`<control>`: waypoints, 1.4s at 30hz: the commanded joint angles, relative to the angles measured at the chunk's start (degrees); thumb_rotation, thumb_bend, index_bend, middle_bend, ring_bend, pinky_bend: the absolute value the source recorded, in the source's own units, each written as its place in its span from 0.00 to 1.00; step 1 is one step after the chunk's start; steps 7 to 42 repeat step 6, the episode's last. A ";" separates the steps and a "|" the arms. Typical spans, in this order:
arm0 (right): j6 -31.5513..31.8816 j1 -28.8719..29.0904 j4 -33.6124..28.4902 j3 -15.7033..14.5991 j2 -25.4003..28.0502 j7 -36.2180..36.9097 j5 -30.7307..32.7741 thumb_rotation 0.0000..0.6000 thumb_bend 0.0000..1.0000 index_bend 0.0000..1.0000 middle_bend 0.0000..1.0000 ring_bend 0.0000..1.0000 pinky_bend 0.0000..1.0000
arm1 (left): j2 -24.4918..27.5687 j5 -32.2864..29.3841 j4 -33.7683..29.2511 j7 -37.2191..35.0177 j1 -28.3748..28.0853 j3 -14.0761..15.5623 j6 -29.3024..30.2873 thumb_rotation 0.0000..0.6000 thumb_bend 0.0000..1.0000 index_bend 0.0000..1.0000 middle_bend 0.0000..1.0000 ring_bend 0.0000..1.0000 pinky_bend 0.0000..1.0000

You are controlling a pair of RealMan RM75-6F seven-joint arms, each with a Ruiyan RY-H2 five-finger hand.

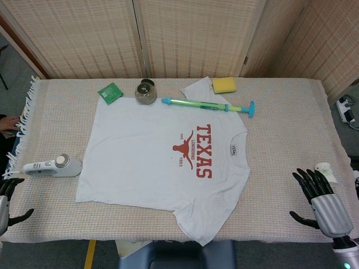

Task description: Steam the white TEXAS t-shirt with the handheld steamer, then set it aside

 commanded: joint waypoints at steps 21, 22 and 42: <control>-1.78 -0.25 0.49 0.54 -0.32 0.79 0.37 0.93 0.11 0.00 0.05 0.00 0.02 | 0.42 1.63 -1.10 -1.20 -0.16 0.83 -0.13 1.00 0.06 0.26 0.25 0.18 0.15; -1.78 -0.25 0.49 0.54 -0.32 0.79 0.37 0.93 0.11 0.00 0.05 0.00 0.02 | 0.42 1.63 -1.10 -1.20 -0.16 0.83 -0.13 1.00 0.06 0.26 0.25 0.18 0.15; -1.78 -0.25 0.49 0.54 -0.32 0.79 0.37 0.93 0.11 0.00 0.05 0.00 0.02 | 0.42 1.63 -1.10 -1.20 -0.16 0.83 -0.13 1.00 0.06 0.26 0.25 0.18 0.15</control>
